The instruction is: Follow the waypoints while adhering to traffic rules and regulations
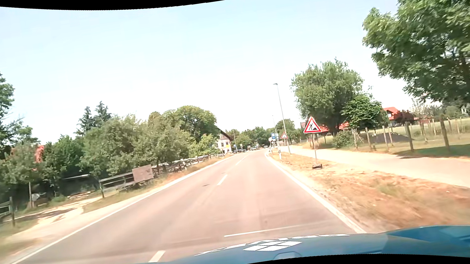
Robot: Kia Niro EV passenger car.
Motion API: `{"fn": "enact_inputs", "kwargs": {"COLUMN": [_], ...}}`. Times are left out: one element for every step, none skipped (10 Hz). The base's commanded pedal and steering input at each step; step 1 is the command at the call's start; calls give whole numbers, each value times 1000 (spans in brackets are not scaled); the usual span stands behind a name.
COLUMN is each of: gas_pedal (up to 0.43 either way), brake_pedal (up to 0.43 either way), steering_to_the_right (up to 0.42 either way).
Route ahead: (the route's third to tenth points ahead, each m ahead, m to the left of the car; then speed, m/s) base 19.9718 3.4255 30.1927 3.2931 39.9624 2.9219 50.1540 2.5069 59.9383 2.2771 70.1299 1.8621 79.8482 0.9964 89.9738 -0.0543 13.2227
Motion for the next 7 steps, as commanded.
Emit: {"fn": "enact_inputs", "kwargs": {"gas_pedal": [8,8,8,8,8,8,8], "brake_pedal": [0,0,0,0,0,0,0], "steering_to_the_right": [3,4,5,6,6,6,6]}}
